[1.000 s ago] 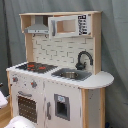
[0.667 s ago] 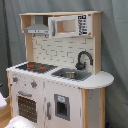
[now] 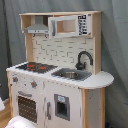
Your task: Play with the kitchen
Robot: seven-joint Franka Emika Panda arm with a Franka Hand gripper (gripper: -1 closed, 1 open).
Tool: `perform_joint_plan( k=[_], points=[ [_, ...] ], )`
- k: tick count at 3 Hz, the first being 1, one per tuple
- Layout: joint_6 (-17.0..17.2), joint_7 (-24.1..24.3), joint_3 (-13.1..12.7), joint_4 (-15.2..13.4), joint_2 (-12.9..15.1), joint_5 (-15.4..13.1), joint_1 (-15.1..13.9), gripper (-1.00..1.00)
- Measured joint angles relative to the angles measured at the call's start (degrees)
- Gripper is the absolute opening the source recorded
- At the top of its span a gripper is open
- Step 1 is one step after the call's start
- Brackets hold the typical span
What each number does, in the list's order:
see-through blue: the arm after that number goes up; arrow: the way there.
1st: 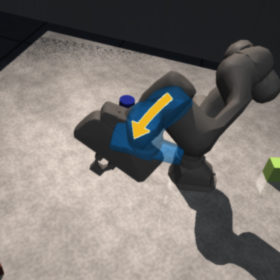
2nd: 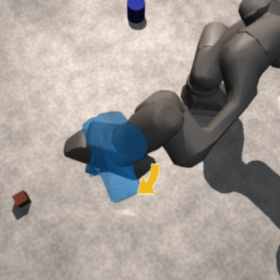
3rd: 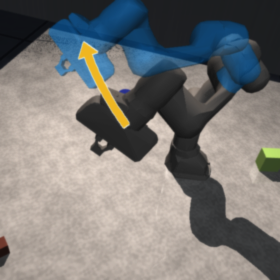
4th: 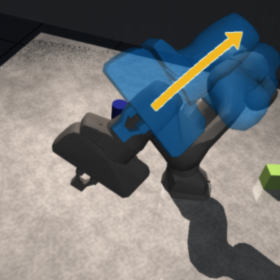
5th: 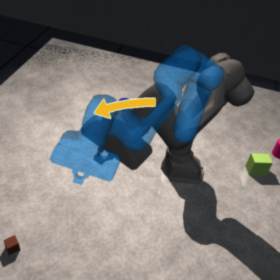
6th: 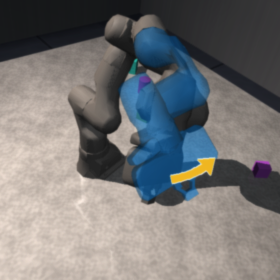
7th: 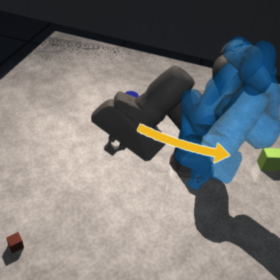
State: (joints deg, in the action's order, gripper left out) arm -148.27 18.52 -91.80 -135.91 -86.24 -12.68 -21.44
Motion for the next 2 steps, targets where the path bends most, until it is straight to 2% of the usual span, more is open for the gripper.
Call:
perform_joint_plan(
  k=[2],
  points=[
    [1.30,13.76,-2.83,-0.23,0.11,-0.02,-0.02,1.00]
  ],
)
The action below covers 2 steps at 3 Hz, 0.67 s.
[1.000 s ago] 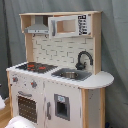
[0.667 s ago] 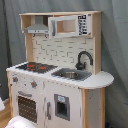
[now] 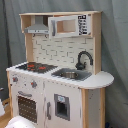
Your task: Play with the kitchen
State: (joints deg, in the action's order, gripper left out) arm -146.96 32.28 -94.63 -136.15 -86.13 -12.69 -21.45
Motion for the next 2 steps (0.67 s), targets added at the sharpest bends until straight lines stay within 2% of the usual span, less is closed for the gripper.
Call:
perform_joint_plan(
  k=[2],
  points=[
    [0.66,12.64,-3.23,-0.51,-0.03,-0.01,-0.63,1.00]
  ],
)
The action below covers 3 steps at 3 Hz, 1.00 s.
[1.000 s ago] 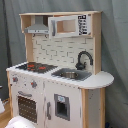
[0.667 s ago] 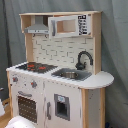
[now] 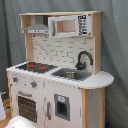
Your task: Play with the kitchen
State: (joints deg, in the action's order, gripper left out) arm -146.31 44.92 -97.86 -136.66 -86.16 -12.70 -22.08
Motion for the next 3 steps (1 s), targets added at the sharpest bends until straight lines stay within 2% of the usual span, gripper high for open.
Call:
perform_joint_plan(
  k=[1,2,3],
  points=[
    [0.16,7.26,-1.36,-0.50,-0.07,0.00,-0.50,1.00],
    [0.17,13.10,-1.31,-1.05,-0.08,0.00,-1.20,1.00],
    [-0.03,17.41,0.45,-1.15,0.93,0.04,-4.57,1.00]
  ],
)
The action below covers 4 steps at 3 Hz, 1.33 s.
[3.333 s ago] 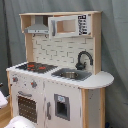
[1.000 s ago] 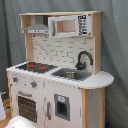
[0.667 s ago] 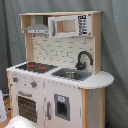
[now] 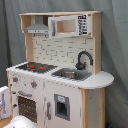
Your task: Play with the kitchen
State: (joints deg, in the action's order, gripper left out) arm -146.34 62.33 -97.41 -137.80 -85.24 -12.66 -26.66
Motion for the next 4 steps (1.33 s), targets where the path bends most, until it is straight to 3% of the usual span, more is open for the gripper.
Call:
perform_joint_plan(
  k=[2,3,4],
  points=[
    [-8.99,-6.41,0.08,-5.17,0.06,-0.29,-1.46,1.00],
    [-13.76,-10.06,0.25,-6.84,0.01,-0.30,-2.14,1.00],
    [-19.12,-12.83,1.13,-6.80,-0.08,-0.30,-3.98,1.00]
  ],
)
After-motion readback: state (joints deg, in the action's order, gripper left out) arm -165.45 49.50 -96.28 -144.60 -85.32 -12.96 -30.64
